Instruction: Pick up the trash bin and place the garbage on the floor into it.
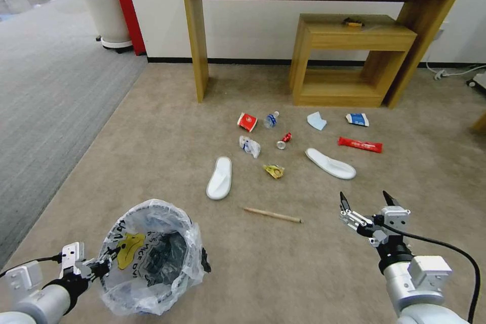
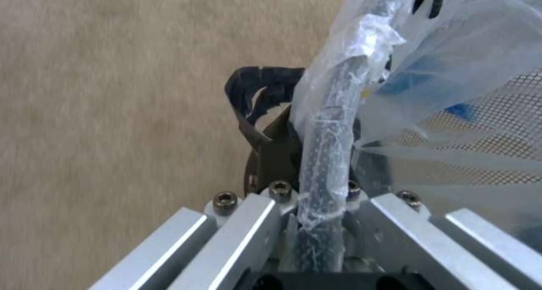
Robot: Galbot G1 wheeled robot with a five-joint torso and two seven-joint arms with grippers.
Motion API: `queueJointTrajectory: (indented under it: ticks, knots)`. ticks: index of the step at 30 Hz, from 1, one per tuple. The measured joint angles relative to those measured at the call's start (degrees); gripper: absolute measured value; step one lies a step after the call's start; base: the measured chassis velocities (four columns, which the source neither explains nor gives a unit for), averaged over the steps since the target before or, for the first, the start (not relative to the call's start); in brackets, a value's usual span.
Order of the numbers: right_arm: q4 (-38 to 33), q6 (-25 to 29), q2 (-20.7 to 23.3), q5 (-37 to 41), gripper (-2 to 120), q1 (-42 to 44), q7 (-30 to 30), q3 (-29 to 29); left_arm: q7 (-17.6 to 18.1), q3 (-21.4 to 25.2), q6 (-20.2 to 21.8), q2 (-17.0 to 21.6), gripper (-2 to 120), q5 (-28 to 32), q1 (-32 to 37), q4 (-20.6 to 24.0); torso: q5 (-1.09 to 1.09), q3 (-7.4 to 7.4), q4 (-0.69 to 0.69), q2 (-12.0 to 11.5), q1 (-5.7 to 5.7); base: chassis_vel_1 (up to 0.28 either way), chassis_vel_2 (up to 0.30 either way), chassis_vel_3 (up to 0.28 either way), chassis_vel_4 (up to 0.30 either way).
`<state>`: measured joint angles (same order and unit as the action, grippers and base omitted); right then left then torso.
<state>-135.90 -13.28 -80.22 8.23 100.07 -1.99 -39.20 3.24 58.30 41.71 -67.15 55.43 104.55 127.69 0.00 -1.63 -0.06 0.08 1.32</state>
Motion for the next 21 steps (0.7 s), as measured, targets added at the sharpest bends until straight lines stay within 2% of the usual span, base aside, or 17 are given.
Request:
queueJointTrajectory:
  ticks: [14,17,21]
  knots:
    - [1.2,0.1,0.2,-0.2,100,-0.2,0.1,0.1,0.0,-0.6,0.0,-0.3,0,-0.2,-1.5,-0.9,0.0,0.0,0.01,0.0,0.0,-0.115,0.283,0.112,-0.275]
    - [2.3,-0.4,1.2,0.0,100,-0.6,0.7,0.1,0.0,-0.4,0.2,-0.1,0,-0.1,-2.4,-1.9,0.0,0.0,0.0,0.0,0.0,-0.129,0.257,0.116,-0.233]
    - [5.7,0.0,5.8,2.0,100,-1.5,4.1,-0.1,-0.4,0.6,0.3,0.9,0,0.5,-3.3,-3.8,0.01,-0.01,0.02,0.0,0.01,-0.091,0.164,0.077,-0.146]
